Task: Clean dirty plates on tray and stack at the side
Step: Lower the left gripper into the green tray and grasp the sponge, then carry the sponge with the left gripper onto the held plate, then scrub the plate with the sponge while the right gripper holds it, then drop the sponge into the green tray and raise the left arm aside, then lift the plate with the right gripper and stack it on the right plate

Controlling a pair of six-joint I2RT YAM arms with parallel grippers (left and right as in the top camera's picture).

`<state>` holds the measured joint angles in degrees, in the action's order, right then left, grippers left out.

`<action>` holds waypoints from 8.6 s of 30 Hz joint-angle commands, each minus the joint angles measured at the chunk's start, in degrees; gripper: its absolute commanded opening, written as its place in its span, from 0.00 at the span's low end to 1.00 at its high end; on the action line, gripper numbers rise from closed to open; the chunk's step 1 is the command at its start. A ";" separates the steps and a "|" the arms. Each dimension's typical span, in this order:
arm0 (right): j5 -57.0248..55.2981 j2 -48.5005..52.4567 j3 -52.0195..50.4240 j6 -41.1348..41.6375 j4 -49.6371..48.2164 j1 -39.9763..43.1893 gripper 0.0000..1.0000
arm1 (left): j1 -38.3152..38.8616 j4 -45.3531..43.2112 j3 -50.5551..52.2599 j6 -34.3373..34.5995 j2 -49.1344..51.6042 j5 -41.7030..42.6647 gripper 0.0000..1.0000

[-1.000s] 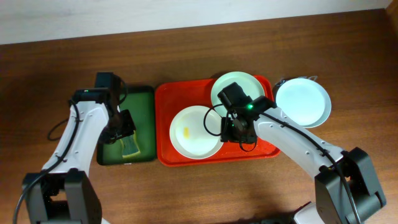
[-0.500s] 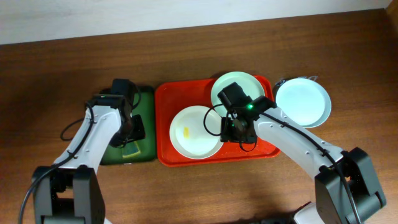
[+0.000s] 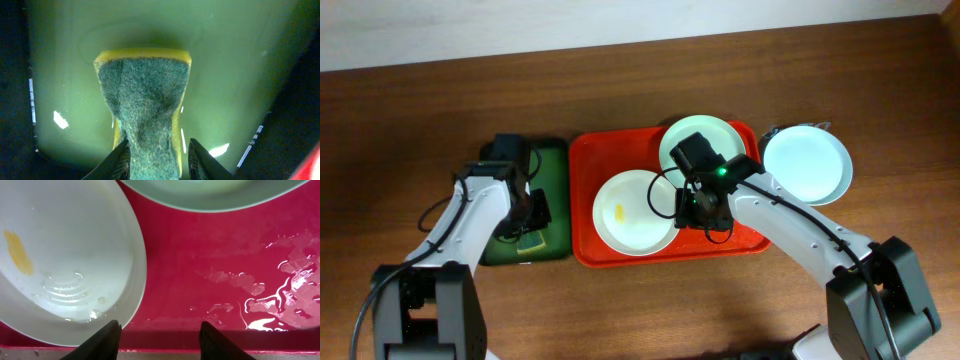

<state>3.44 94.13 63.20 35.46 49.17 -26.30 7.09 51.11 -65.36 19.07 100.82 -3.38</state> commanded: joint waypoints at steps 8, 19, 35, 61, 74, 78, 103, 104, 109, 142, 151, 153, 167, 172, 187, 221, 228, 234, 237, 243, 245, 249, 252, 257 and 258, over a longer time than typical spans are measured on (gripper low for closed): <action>-0.72 -0.09 -0.48 -0.33 -0.17 -0.37 0.52 | -0.13 -3.13 2.05 -0.70 0.57 -2.91 0.39; -0.74 -0.09 -0.48 -0.33 -0.15 -0.37 0.52 | -0.13 -6.40 5.55 -0.70 0.59 -2.86 0.21; -0.61 -0.09 -6.64 1.66 -8.20 -0.37 0.53 | -0.11 1.79 -13.84 -7.06 -1.27 -1.55 0.00; 1.01 -0.09 -16.90 5.53 -27.52 -0.37 0.04 | 11.91 -3.10 -14.49 -17.22 0.02 0.28 0.00; 1.01 -0.09 -16.92 5.53 -27.54 -0.37 0.04 | 19.67 -3.52 -14.45 -15.98 8.26 11.52 0.00; 1.01 -0.09 -16.92 5.55 -27.56 -0.37 0.04 | 19.93 -3.02 -14.12 -14.36 8.26 11.56 0.00; 0.98 -0.04 -16.92 5.53 -27.47 -0.37 0.04 | 24.37 -2.14 -13.25 -9.29 12.52 18.21 0.00; 0.98 -0.04 -16.92 5.51 -27.47 -0.37 0.04 | 24.24 -1.92 -14.16 -9.29 11.06 18.12 0.00; 0.98 0.00 -16.92 5.51 -27.34 -0.37 0.04 | 24.24 -2.27 -14.84 -4.63 6.75 0.68 0.00; 0.76 0.02 -16.92 5.51 -26.97 -0.37 0.04 | 25.05 0.96 -22.53 -12.26 14.47 5.46 0.00; 0.76 0.02 -16.92 5.51 -26.97 -0.37 0.04 | 25.16 3.08 -22.60 -15.61 24.24 18.84 0.00; 0.76 0.02 -16.92 5.49 -26.95 -0.37 0.04 | 24.98 5.84 -23.34 -18.53 23.19 23.82 0.00; 0.59 0.02 -16.92 5.49 -26.93 -0.37 0.04 | 11.10 13.44 -25.44 -10.73 7.48 7.82 0.00; 0.59 0.02 -16.92 5.49 -26.84 -0.37 0.04 | 10.82 14.16 -25.44 -1.75 7.48 -3.61 0.00; 0.57 0.02 -16.92 5.49 -26.73 -0.37 0.04 | 6.19 4.13 -9.49 1.90 7.50 -9.97 0.00; 8.20 -1.05 -3.06 7.23 -17.53 -0.31 0.04 | -13.90 22.56 -43.87 -6.56 6.95 14.53 0.99; 7.67 -1.01 12.02 6.84 -8.11 -0.44 0.04 | -13.90 22.56 -43.87 -6.56 6.95 14.53 0.99; 1.57 6.67 13.00 8.59 -16.81 -4.90 0.04 | -13.90 22.56 -43.87 -6.56 6.95 14.53 0.99; -3.08 12.52 18.49 8.98 -17.27 -8.00 0.04 | -13.90 22.56 -43.87 -6.56 6.95 14.53 0.99; -22.45 16.85 24.39 5.16 -21.62 -15.28 0.04 | -13.90 22.56 -43.87 -6.56 6.95 14.53 0.99; -28.02 16.85 24.50 -0.02 -25.38 -17.11 0.04 | -13.90 22.56 -43.87 -6.56 6.95 14.53 0.99; -35.89 16.85 25.27 -8.85 -30.62 -18.73 0.04 | -13.90 22.56 -43.87 -6.56 6.95 14.53 0.99; -39.34 16.83 25.27 -19.56 -37.46 -19.26 0.04 | -13.90 22.56 -43.87 -6.56 6.95 14.53 0.99; -43.19 16.83 25.27 -40.15 -52.00 -21.38 0.04 | -13.90 22.56 -43.87 -6.56 6.95 14.53 0.99; -43.41 16.83 25.27 -46.05 -55.41 -21.97 0.04 | -13.90 22.56 -43.87 -6.56 6.95 14.53 0.99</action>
<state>-36.49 111.09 87.15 4.99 -1.52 -46.59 -6.79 73.73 -108.25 13.21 108.62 10.55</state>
